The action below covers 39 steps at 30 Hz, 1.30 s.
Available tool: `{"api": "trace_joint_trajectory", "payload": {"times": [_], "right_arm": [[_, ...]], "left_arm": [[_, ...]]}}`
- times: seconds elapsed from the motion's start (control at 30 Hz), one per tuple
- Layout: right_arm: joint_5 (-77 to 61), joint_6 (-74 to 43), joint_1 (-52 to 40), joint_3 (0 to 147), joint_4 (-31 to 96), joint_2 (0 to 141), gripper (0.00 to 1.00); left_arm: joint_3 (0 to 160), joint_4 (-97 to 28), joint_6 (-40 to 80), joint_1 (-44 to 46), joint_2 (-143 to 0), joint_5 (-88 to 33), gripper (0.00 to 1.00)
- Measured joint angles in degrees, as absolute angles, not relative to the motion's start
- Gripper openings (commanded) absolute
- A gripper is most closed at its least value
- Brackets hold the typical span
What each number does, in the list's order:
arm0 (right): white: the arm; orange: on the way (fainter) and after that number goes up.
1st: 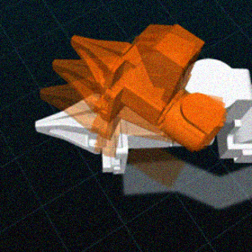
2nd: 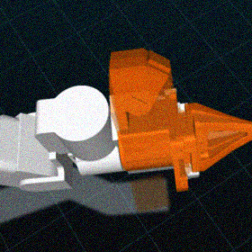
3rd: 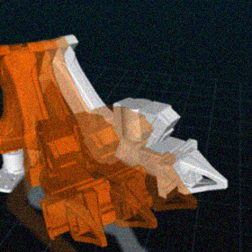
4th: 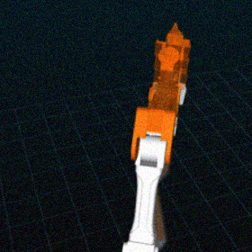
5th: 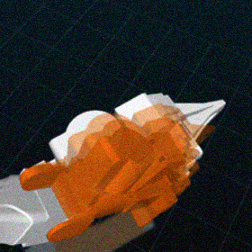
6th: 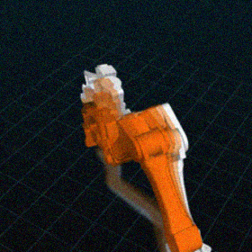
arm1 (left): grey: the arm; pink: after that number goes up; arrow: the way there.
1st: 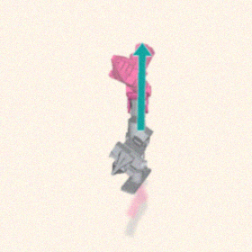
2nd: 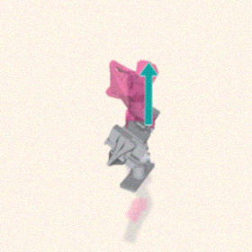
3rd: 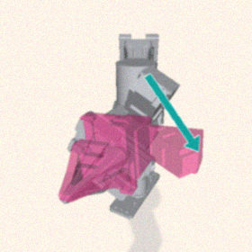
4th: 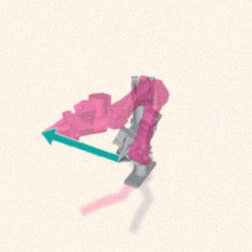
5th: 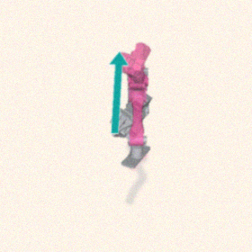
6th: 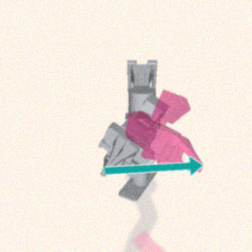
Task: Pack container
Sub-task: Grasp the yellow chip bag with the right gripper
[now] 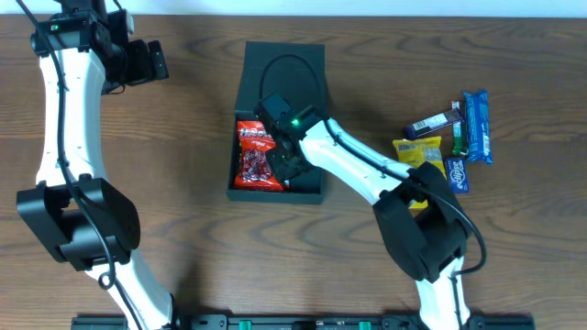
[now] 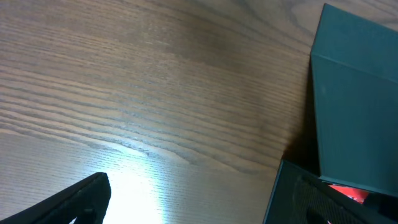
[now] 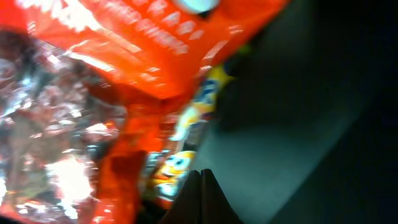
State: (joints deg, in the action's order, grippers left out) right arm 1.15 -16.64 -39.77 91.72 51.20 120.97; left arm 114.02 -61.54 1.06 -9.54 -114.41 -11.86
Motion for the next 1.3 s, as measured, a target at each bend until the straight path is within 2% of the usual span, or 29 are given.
{"api": "trace_joint_trajectory", "payload": {"times": [0.23,0.37,0.6,0.63,0.67,0.7,0.8,1.0,1.3], "right_arm": [[9.47,-16.12,-34.79,91.9,51.77,110.39,0.01],[12.95,-15.84,-26.81,93.19,56.16,104.99,0.02],[16.4,-14.24,-13.19,92.49,63.9,106.37,0.02],[16.75,-14.13,-12.67,91.94,63.72,106.45,0.11],[17.26,-14.11,-12.36,91.11,63.13,106.43,0.26],[17.98,-13.69,-12.21,89.84,62.39,106.43,0.36],[19.35,-13.1,-12.19,85.27,60.42,106.45,0.52],[20.21,-12.91,-12.19,76.31,55.94,106.5,0.56],[20.32,-12.91,-12.19,70.87,49.15,106.5,0.58]], "left_arm": [[114.02,-61.54,1.06,-9.54,-114.41,-11.84,0.95],[114.02,-61.54,1.06,-9.54,-114.41,-11.84,0.95],[114.02,-61.49,1.06,-9.54,-114.41,-11.84,0.95],[114.02,-61.49,1.06,-9.54,-114.41,-11.86,0.95],[114.02,-61.49,1.06,-9.54,-114.41,-11.84,0.95],[114.02,-61.47,1.06,-9.54,-114.41,-11.84,0.95],[114.02,-61.43,1.06,-9.54,-114.41,-11.84,0.95],[114.02,-61.41,1.06,-9.54,-114.41,-11.84,0.95],[114.02,-61.41,1.06,-9.54,-114.41,-11.84,0.95]]}}
